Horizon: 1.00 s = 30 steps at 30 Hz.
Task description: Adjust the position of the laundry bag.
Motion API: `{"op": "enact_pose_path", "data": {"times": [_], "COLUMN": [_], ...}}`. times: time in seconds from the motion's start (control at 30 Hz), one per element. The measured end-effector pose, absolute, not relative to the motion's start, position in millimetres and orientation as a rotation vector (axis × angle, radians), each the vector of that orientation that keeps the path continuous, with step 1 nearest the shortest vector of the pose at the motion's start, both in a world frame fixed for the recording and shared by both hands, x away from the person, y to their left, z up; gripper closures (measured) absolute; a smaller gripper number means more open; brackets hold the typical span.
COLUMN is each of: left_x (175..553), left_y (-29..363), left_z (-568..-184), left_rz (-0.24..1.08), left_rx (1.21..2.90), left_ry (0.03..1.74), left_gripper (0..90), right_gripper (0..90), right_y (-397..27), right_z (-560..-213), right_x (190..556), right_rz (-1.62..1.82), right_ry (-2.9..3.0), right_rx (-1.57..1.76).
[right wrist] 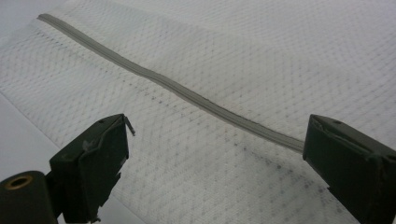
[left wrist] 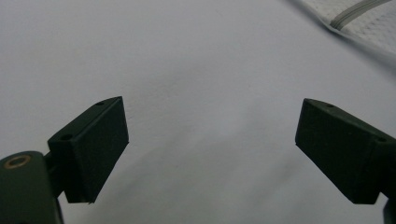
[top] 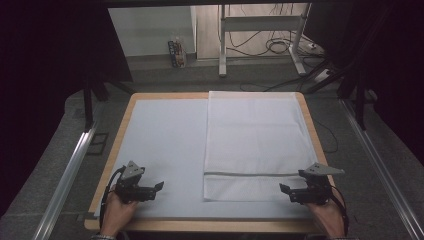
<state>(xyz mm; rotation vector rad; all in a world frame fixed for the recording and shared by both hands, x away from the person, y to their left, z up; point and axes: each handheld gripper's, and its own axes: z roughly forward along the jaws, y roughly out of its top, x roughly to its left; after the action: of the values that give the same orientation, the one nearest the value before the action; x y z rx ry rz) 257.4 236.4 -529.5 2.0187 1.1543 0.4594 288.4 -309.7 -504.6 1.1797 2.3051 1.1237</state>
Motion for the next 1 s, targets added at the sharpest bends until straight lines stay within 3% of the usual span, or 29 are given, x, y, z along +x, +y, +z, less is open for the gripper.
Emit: {"op": "enact_pose_path", "data": {"times": [1.0], "left_x": [262.5], "left_y": [220.8], "left_z": [-531.0], "left_rz": [0.421], "left_rx": [2.113], "left_ry": [1.170], "left_gripper": [4.6], "right_gripper": [5.9], "right_y": [-303.0], "right_z": [-509.3], "right_x": [291.9], "right_rz": [1.049], "right_ry": [2.352], "right_rx": [1.126]}}
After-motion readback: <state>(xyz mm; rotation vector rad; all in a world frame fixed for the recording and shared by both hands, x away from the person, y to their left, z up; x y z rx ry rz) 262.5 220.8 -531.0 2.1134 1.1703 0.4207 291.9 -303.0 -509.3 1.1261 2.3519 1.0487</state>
